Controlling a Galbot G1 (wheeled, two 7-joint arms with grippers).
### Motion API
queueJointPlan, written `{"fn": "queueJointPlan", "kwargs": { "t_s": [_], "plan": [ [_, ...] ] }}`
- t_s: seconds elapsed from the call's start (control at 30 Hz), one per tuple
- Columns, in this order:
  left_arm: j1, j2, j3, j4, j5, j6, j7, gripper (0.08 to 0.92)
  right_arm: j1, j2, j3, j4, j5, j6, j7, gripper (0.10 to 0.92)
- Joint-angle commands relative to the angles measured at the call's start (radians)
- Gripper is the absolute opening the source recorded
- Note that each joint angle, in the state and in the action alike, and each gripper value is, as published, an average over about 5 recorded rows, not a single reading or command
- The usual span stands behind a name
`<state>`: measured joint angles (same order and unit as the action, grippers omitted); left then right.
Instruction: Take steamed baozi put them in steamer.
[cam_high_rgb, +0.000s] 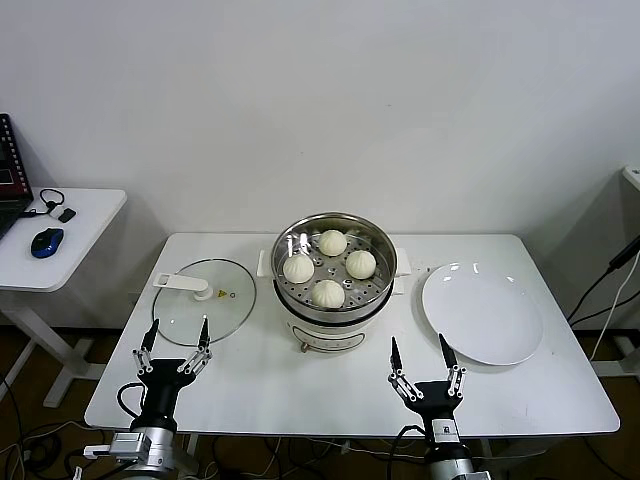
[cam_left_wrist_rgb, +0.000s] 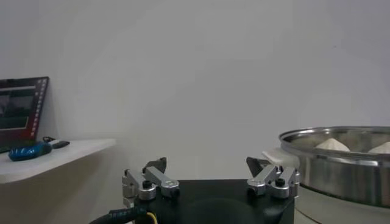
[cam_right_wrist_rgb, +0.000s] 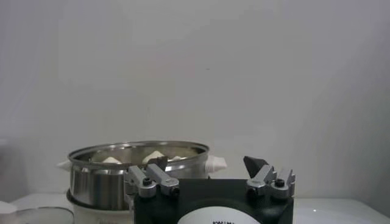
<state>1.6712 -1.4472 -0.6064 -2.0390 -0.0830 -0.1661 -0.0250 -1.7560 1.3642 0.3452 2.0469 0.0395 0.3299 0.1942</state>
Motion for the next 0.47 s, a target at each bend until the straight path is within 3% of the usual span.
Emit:
{"fn": "queueJointPlan", "kwargs": {
  "t_s": [0.03,0.47],
  "plan": [
    [0.000,0.001,-0.001,-0.001,0.000,0.000,0.001,0.823,-0.003,0.003,-0.002,0.001,-0.004,-0.002,-0.003,0.823],
    [0.000,0.000,0.001,0.001,0.002,-0.003,0.000,0.823,-0.006,0.003,-0.006,0.000,0.001,-0.003,-0.009,0.823]
  ]
}}
